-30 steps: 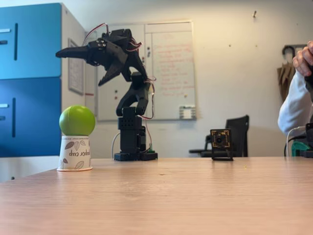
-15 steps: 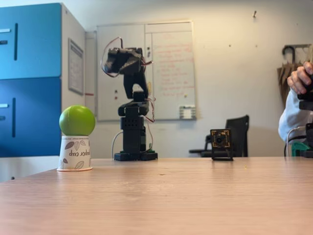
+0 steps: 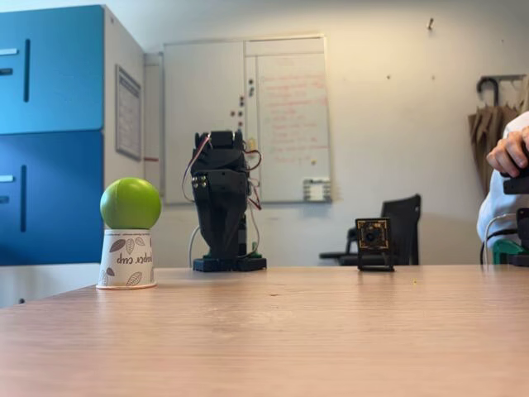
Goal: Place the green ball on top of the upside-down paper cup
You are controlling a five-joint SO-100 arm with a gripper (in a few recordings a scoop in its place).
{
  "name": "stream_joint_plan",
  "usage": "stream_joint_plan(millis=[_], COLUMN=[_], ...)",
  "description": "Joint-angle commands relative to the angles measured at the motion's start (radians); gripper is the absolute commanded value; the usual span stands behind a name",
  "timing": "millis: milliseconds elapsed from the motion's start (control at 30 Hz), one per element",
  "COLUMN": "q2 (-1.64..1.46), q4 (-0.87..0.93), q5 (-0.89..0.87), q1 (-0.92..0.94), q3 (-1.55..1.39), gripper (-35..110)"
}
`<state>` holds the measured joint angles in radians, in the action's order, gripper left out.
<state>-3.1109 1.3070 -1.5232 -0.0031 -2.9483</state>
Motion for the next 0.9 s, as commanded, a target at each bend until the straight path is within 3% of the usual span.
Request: stream_joint_plan(millis=[0, 200, 867], q2=[-0.041, -0.161, -0.213], q4=[0.041, 0.054, 0.086], q5=[0.012, 0.029, 0.057], q1=[-0.008, -0.015, -0.015], q3=[-0.035, -0.164, -0.164], gripper=[0, 0, 0])
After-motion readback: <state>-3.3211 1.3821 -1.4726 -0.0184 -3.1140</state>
